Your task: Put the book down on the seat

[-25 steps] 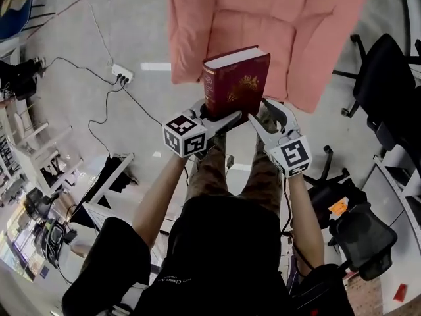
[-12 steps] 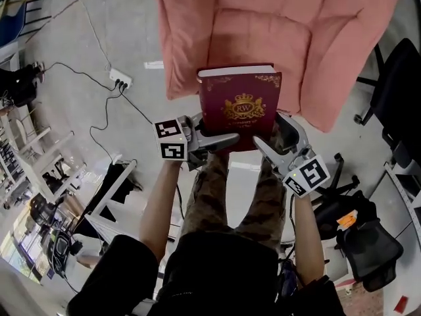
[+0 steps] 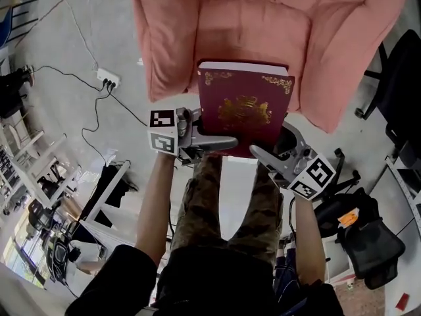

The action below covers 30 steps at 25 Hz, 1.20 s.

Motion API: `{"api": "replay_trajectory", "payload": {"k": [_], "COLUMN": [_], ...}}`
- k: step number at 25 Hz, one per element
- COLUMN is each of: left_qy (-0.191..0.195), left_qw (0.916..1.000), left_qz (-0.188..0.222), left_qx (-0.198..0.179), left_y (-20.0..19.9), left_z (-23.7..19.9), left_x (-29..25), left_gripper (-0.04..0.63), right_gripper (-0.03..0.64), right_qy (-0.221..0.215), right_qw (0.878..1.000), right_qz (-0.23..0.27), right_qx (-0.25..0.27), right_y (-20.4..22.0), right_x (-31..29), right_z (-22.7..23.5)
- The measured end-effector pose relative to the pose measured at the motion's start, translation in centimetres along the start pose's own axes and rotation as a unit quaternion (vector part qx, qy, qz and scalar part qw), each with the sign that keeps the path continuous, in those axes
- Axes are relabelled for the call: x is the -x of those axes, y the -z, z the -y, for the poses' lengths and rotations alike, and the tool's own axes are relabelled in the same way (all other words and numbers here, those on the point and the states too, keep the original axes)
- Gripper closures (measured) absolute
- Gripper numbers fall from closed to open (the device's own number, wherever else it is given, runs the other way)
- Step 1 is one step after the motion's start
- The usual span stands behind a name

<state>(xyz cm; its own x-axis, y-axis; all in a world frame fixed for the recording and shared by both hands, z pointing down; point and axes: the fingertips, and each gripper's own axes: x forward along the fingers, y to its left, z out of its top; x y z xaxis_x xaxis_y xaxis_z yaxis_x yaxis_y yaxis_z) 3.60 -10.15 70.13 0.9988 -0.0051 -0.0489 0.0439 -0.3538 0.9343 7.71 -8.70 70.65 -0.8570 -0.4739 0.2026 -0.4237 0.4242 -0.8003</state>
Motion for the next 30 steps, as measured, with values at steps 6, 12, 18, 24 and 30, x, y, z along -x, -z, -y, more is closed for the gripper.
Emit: {"api": "replay_trajectory", "payload": {"k": [6,12,18,24,30], "left_qy": [-0.05,-0.114,-0.017,-0.124,-0.211], "left_qw": [0.9986,0.9932,0.9998,0.99,0.9725], "left_qz": [0.006,0.024,0.009,0.056,0.088], "left_qx": [0.015,-0.007,-0.011,-0.035,-0.045], "left_y": [0.4,0.6,0.1,-1.5,-1.4], "left_z": [-1.7,-4.1,-1.4,-4.6,-7.4], "left_x": [-1.1,-0.5,-0.3,-0.3,0.4], "left_gripper": [0.361,0.283,0.342,0.284,0.233], "right_gripper": [0.308,0.357,0.364,0.371,0.377], "right_qy": [0.049,0.006,-0.087,-0.034,-0.001], "right_qw": [0.997,0.991,0.99,0.991,0.994], "right_qz": [0.004,-0.006,-0.056,0.0,-0.015], "right_qx": [-0.057,-0.131,-0.092,-0.127,-0.105], "right_y": [0.3,0.5,1.0,0.2,0.1], "right_x": [0.7,0.7,-2.3,-2.3,-2.5], "right_z": [1.8,3.0,-0.9,2.2,4.5]}}
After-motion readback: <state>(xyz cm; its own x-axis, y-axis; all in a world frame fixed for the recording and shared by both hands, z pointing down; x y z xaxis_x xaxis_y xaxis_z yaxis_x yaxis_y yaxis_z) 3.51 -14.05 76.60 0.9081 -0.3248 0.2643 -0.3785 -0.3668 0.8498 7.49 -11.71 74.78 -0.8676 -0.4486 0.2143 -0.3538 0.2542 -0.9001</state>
